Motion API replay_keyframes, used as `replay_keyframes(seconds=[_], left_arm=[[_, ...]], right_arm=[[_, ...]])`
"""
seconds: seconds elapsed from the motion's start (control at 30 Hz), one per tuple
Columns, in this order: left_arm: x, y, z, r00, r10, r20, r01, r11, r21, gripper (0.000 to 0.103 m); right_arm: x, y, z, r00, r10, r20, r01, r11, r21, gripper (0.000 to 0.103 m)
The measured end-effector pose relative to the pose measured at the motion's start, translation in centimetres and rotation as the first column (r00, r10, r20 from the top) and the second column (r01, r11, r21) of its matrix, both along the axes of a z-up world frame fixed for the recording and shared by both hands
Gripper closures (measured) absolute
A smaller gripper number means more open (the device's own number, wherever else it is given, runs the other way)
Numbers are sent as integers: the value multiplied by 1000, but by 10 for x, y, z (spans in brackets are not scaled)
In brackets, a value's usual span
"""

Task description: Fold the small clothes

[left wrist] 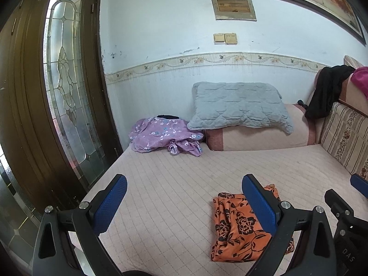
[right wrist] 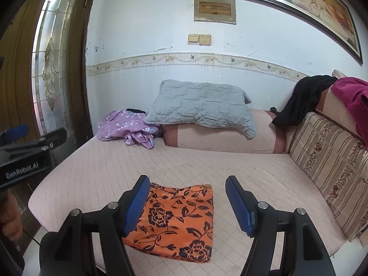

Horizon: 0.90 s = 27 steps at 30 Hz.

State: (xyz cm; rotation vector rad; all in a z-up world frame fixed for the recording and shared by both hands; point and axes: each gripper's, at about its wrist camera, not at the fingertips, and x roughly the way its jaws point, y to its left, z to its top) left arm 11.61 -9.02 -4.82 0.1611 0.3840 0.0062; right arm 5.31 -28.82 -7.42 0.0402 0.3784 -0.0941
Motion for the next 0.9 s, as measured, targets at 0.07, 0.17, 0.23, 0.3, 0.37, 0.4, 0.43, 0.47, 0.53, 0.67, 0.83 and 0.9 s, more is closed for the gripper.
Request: replay_keyframes(seconds=[0.07, 0.17, 0.23, 0.3, 0.37, 0.4, 0.43, 0.47, 0.53, 0.67, 0.83, 0.9], left_arm=[[1, 0, -2, 1000, -3, -6, 3, 1000, -2, 3], [3, 0, -3, 1000, -9, -11, 9, 1000, -3, 3], [5, 0, -4, 1000, -10, -10, 10, 1000, -3, 3], [6, 0, -5, 1000, -17, -14, 17, 1000, -6, 3], [9, 1, -6, 1000, -16, -18, 16, 1000, -7, 3], [12, 1, -7, 1000, -16, -21, 16, 1000, -8, 3], [13, 2, -8, 1000, -16, -24, 16, 1000, -7, 3], [16, 2, -9, 1000, -13, -26, 13, 1000, -5, 3], [19, 3, -12, 999, -14, -30, 14, 1000, -5, 3], [29, 7, -18, 999, -11, -43, 10, 1000, -13, 3], [40, 13, -22, 999, -2, -54, 1, 1000, -19, 3], [44, 15, -23, 999, 1, -54, -2, 1000, -20, 3]], right_arm=[[0, 0, -2, 1000, -3, -5, 3, 1000, -7, 31], [2, -1, -6, 1000, -10, -23, 10, 1000, -6, 31], [3, -2, -6, 1000, -13, -25, 13, 1000, -1, 31], [4, -4, -7, 1000, -17, -23, 17, 1000, 1, 31], [6, -4, -9, 999, -16, -28, 16, 1000, 0, 31], [8, -4, -10, 999, -16, -31, 16, 1000, -1, 31], [10, -3, -11, 999, -15, -36, 15, 1000, -1, 31], [12, -3, -12, 999, -13, -40, 13, 1000, 0, 31], [16, -2, -15, 999, -10, -46, 10, 1000, 2, 31], [24, 3, -18, 998, -6, -59, 6, 1000, -6, 31], [36, 9, -21, 997, -2, -72, 0, 1000, -22, 31], [40, 10, -22, 997, 0, -78, -2, 1000, -20, 31]])
